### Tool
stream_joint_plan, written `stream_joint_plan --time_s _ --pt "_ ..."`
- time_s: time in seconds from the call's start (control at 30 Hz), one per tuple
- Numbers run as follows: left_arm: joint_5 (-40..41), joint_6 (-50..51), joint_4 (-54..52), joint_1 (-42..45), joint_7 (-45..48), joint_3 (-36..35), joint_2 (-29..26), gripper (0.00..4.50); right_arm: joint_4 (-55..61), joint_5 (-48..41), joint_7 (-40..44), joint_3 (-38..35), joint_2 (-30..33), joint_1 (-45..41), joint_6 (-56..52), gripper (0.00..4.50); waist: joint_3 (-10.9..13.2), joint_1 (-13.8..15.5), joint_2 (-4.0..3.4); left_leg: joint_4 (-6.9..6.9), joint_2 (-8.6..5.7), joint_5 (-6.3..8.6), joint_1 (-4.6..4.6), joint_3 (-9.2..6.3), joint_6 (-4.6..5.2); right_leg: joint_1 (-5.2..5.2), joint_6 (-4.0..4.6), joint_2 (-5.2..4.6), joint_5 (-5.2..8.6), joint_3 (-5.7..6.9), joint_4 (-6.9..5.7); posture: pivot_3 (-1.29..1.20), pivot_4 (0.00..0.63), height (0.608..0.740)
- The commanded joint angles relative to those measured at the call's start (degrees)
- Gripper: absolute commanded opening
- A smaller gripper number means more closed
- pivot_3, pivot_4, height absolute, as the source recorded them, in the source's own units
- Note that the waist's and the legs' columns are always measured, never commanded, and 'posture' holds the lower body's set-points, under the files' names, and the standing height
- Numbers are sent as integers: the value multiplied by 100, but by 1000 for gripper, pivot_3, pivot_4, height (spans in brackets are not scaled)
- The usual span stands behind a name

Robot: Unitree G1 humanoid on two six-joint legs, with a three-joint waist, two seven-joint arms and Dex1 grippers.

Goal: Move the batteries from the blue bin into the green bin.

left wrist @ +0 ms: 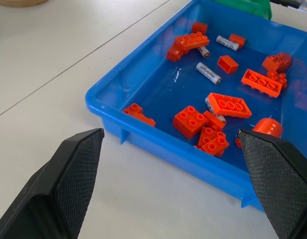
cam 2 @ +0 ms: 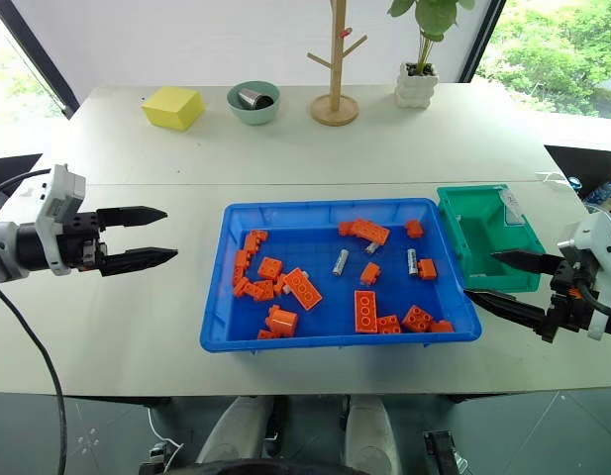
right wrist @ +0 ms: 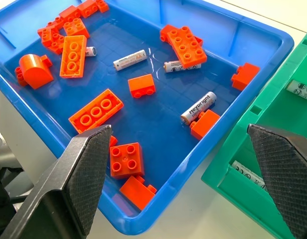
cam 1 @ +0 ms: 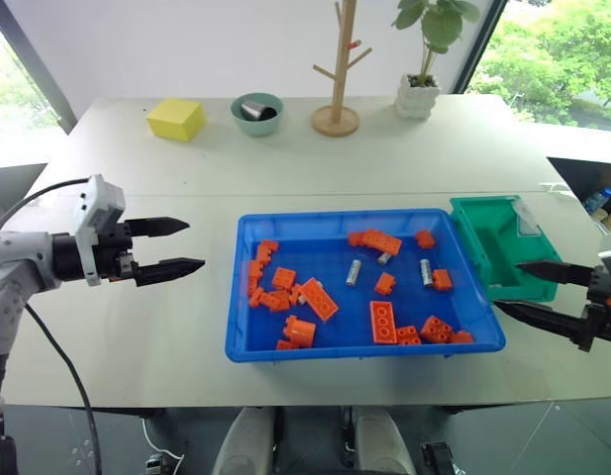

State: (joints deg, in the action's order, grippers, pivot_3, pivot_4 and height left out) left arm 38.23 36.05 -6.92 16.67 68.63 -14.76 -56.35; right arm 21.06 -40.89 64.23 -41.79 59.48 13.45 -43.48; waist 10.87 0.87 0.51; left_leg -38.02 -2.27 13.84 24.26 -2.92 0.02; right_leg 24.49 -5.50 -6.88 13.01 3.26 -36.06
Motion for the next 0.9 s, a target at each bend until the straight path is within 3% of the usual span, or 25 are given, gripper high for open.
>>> stream_joint_plan --time_s 0.03,0.7,0.9 --pt "65 -11 -136 82 22 -135 -79 4484 117 -59 -29 -103 -5 -26 -9 4464 0 0 0 0 0 0 0 0 0 0 0 0 0 0 0 0 150 702" --pt "15 -24 -127 222 -34 -54 36 4484 39 -47 -77 92 75 -186 -3 4464 0 -2 0 0 0 0 0 0 0 0 0 2 0 0 0 0 150 702" --pt "111 -19 -393 48 -96 -147 145 4484 1 -134 -78 197 400 -620 -170 4464 1 -10 -1 0 0 0 0 1 0 0 0 0 0 0 0 0 150 702"
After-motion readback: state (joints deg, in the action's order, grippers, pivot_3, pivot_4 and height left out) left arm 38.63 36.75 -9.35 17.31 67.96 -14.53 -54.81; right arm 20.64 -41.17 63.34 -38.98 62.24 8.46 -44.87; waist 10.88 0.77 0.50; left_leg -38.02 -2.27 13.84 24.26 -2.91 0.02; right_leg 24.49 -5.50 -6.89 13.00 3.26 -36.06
